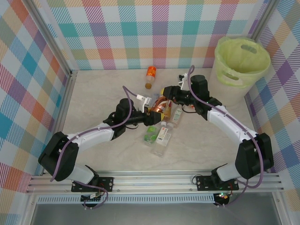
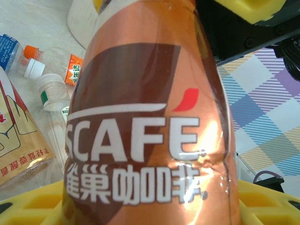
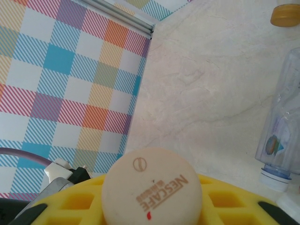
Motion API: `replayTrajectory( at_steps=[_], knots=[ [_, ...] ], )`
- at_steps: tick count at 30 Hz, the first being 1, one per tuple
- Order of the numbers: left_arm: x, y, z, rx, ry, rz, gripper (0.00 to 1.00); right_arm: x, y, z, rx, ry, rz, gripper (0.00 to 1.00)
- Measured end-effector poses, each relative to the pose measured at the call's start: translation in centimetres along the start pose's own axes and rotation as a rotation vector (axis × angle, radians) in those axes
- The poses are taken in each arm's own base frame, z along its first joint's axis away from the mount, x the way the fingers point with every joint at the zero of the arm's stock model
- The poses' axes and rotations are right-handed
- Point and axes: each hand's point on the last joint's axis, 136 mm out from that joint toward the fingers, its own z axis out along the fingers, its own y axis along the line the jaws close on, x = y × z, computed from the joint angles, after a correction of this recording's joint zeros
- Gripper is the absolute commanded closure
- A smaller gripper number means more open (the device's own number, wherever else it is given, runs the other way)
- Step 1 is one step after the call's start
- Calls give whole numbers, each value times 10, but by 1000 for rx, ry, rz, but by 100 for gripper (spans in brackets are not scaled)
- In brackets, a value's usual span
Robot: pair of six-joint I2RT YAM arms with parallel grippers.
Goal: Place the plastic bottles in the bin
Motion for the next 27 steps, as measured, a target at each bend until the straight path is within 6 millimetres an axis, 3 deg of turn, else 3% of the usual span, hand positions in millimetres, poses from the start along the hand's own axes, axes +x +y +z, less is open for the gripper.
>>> replayTrajectory(
  at_steps=[3,8,10,16,21,27],
  knots=[
    [0,0,0,0,2,-1,44,0,0,0,1,-3,-6,81],
    [-2,-2,1,3,6,-11,10,-1,4,-3,-5,-11,-34,88],
    [-4,-5,1,10,4,-3,2,0,4,-6,-4,-18,-52,90],
    [-11,-12,-6,6,-17,57,0,5,-2,-16,39,-37,-103,93],
    [-32,-18,-29,-54,-128,101,0,-1,5,-38,97,-95,-201,94],
    [-50,11,-65,-288,-305,48,0,-34,27,-77,207,-261,-390,93]
  ],
)
